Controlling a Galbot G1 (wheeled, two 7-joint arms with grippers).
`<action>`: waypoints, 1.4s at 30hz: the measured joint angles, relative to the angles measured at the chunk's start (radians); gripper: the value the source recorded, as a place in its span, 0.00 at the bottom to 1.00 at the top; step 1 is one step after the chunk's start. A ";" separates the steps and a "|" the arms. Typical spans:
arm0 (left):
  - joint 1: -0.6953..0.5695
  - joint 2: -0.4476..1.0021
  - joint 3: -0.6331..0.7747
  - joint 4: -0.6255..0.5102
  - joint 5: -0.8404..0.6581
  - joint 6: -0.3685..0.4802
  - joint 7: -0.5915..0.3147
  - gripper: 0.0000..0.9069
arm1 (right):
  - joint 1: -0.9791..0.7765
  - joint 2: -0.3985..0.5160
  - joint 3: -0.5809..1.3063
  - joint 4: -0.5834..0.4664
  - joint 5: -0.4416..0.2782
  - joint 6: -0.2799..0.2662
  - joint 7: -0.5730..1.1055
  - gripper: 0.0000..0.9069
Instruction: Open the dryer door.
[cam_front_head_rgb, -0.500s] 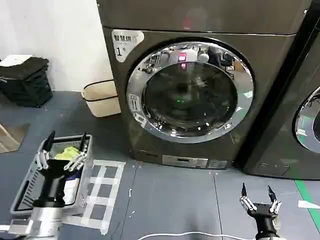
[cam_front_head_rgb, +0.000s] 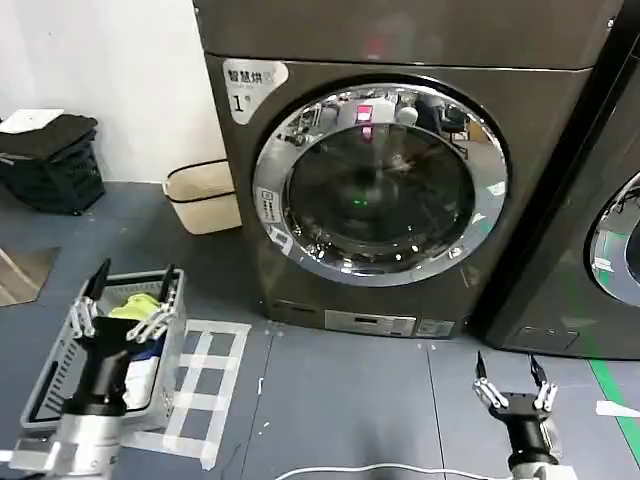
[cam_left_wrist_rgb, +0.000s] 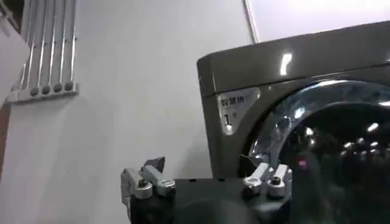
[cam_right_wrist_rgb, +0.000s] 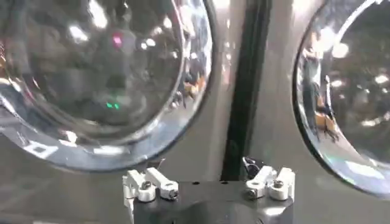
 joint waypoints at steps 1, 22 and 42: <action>0.000 0.002 -0.001 -0.002 0.000 0.001 0.001 1.00 | 0.010 -0.012 -0.006 0.000 0.007 -0.008 0.000 1.00; 0.028 0.006 -0.025 -0.029 0.008 0.006 0.002 1.00 | 0.406 -0.210 -0.223 -0.133 0.114 -0.061 -0.031 1.00; 0.033 -0.008 -0.030 -0.042 0.022 0.007 0.006 1.00 | 0.773 -0.323 -0.472 -0.360 0.303 -0.023 -0.139 1.00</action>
